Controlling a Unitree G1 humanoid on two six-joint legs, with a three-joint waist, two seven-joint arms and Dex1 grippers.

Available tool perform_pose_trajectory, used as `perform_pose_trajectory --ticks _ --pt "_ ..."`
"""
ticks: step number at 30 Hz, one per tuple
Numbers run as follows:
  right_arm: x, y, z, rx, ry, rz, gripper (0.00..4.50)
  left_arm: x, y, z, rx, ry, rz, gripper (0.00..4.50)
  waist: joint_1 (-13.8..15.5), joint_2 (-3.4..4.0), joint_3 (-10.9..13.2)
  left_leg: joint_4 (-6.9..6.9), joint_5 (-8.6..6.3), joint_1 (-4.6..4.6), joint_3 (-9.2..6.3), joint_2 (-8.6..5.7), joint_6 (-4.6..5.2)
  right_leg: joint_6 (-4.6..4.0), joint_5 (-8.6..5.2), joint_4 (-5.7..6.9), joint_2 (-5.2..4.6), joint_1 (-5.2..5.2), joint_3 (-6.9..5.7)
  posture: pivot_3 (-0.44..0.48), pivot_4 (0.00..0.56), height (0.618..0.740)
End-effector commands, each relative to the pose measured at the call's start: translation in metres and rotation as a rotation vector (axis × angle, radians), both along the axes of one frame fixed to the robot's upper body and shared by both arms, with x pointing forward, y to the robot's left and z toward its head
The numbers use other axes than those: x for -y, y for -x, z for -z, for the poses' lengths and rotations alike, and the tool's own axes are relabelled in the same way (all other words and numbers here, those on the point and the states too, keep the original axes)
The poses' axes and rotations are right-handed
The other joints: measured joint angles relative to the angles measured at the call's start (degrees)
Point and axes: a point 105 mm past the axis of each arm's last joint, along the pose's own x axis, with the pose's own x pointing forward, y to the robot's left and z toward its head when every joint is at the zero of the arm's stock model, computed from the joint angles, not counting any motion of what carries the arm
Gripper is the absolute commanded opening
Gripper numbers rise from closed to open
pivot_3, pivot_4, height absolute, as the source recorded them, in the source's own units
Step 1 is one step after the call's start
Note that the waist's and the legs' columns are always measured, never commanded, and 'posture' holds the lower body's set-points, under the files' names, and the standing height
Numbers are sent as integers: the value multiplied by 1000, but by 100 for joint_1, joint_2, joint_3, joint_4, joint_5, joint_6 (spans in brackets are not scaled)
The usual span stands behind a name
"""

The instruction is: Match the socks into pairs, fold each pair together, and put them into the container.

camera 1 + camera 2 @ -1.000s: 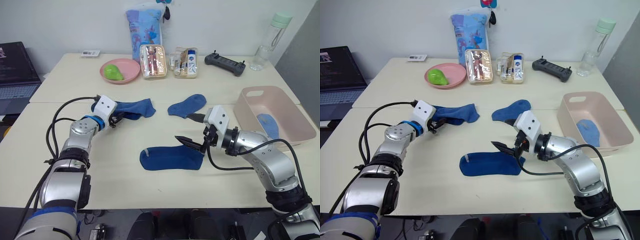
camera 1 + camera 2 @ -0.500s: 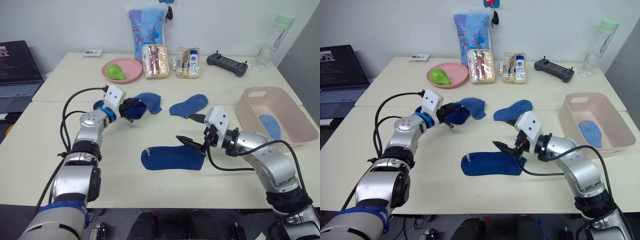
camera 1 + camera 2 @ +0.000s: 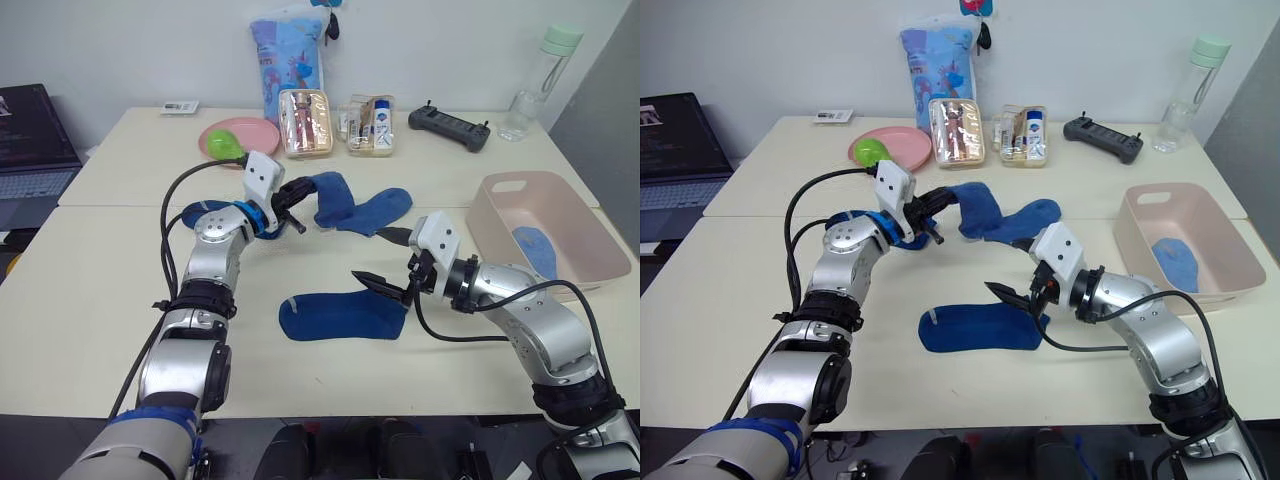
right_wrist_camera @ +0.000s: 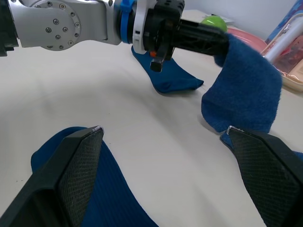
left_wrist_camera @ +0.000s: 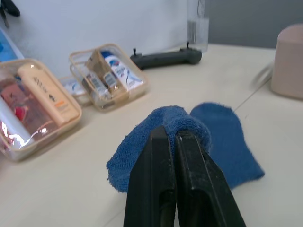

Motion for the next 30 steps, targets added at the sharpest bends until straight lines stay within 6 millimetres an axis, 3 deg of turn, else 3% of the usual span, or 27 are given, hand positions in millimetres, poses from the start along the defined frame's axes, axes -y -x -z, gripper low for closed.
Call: perform_pose_trajectory --ticks 1,5,10,14,16,19,24,30 --pt "-3 6 -13 65 -19 -20 4500 1 3 -19 53 82 7 35 0 0 0 0 1 1 1 0 -1 0 0 0 0 0 1 0 150 740" --pt "-3 7 -13 66 -18 -20 4500 6 6 -5 23 34 26 35 -3 0 0 0 1 2 1 0 -1 0 0 1 0 0 1 0 150 740" --pt "-2 6 -10 68 2 -18 4500 -9 -1 67 -132 -244 -115 35 -4 -1 -1 0 1 6 2 -1 -1 0 0 2 1 2 1 0 150 740" --pt "-1 6 -9 68 10 -18 4500 -8 7 89 -142 -370 -77 35 -1 -1 -1 0 1 7 3 0 0 0 0 5 3 2 3 0 150 740" --pt "-2 7 -7 64 10 -19 4500 -8 9 87 -128 -353 -66 35 8 -2 -2 0 1 6 2 0 0 0 0 4 3 2 3 0 150 740" --pt "-2 7 -6 62 12 -21 4500 -11 9 79 -117 -314 -65 633 15 -2 -2 0 1 6 3 -1 0 1 2 5 2 3 4 0 150 740" --pt "0 6 -6 65 15 -14 4500 -35 12 77 -113 -300 -118 2218 -11 -2 -2 0 1 8 3 0 0 2 3 6 2 2 6 0 150 740" --pt "3 5 -5 64 22 -9 4500 -71 29 70 -127 -303 -134 4163 -77 -1 -2 -1 1 8 2 3 -1 2 2 6 2 0 8 0 150 740"
